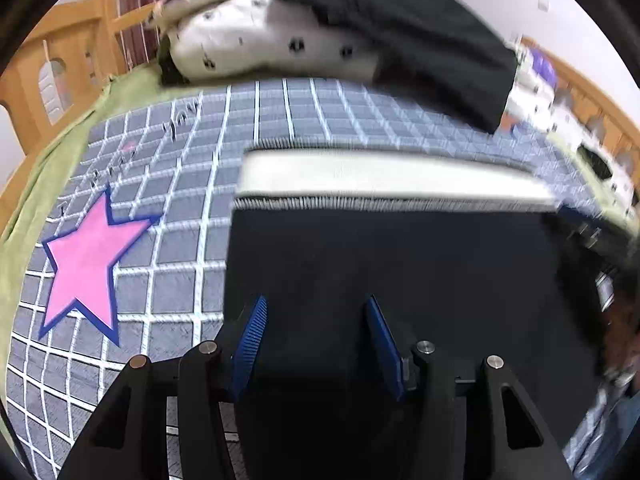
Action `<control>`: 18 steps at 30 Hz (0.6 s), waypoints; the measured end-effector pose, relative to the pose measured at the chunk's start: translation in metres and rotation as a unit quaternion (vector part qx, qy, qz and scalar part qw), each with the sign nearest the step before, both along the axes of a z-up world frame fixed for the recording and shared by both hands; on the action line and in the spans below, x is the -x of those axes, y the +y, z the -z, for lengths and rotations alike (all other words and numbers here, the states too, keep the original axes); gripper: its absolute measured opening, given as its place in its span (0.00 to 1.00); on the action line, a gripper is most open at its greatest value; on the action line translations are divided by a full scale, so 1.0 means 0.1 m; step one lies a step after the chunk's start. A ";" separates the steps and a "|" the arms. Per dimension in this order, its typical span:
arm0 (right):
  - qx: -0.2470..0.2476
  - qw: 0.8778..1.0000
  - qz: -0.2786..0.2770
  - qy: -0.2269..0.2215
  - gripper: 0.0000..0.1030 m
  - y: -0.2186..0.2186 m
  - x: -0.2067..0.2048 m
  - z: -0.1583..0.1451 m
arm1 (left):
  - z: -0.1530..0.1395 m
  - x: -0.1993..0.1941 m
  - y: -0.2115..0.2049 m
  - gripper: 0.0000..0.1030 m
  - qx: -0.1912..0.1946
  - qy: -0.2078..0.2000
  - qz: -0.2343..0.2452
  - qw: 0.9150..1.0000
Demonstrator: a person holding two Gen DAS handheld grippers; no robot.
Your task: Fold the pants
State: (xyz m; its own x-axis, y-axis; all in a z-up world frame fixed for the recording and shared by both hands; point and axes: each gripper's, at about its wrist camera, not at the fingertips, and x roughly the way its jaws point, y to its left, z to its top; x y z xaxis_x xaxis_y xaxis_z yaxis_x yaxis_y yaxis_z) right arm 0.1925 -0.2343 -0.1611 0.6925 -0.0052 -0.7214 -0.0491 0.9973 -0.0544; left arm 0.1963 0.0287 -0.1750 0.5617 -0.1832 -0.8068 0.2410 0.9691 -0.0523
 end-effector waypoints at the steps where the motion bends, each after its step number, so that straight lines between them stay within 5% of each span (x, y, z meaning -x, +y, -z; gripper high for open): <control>1: 0.006 1.000 -0.004 0.002 0.51 0.01 -0.01 -0.02 | 0.00 0.00 -0.01 0.49 -0.001 -0.002 0.001 1.000; 10: -0.025 1.000 0.003 0.008 0.57 -0.12 -0.19 0.02 | 0.05 -0.23 0.04 0.64 0.011 0.015 -0.007 1.000; 18: -0.033 0.999 -0.002 0.008 0.57 -0.13 -0.23 0.08 | 0.04 -0.20 0.04 0.50 0.014 0.005 -0.007 1.000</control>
State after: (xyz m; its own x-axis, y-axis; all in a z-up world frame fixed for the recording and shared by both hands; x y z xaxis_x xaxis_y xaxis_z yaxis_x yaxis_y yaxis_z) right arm 0.2154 -0.2474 -0.1694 0.6802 0.0452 -0.7317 -0.0528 0.9985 0.0127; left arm 0.2162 0.0330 -0.1792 0.5568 -0.1976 -0.8068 0.2276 0.9704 -0.0807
